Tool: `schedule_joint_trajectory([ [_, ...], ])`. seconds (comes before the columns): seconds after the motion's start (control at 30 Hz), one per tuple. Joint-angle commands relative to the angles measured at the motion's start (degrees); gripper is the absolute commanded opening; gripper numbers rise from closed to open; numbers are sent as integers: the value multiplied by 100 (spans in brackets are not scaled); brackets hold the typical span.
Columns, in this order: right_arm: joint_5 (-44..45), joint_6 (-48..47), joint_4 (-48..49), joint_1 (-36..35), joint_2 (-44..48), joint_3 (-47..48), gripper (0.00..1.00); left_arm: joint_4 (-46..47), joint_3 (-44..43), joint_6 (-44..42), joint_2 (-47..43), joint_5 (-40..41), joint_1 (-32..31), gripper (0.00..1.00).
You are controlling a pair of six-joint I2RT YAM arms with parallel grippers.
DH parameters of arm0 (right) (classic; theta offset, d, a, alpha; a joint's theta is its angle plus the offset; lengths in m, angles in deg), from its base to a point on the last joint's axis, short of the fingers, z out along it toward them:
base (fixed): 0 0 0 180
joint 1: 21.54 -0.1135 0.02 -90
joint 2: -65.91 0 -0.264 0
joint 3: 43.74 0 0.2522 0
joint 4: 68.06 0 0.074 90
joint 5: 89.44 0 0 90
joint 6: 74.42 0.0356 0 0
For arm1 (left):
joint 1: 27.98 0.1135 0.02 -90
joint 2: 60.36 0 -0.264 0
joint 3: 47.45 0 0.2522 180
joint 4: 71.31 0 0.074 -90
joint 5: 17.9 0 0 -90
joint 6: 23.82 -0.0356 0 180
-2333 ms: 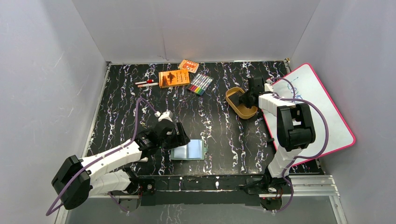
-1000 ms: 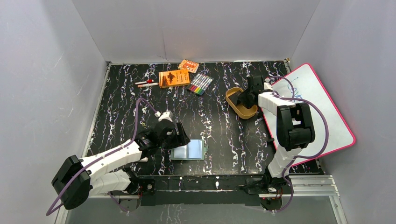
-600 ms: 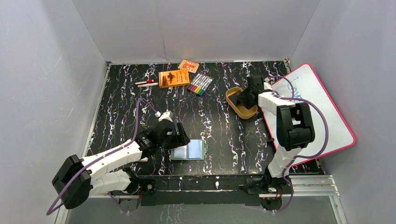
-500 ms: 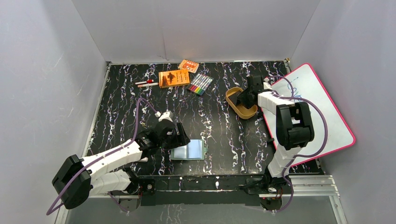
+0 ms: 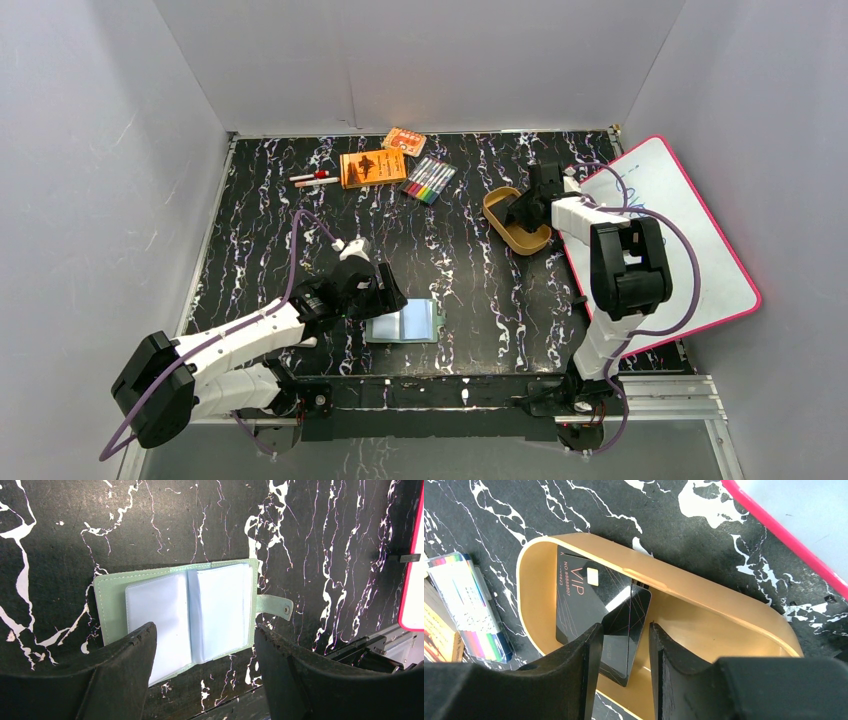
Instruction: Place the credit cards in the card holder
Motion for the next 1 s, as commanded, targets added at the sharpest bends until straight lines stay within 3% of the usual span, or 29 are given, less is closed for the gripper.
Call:
schedule_joint_trajectory([
  [0.0, 46, -96, 55, 4, 232, -160, 45, -21, -63, -7, -62, 17, -3, 68],
  [0.97, -3, -104, 277, 11, 511, -412, 39, 25, -44, 32, -27, -36, 0, 68],
])
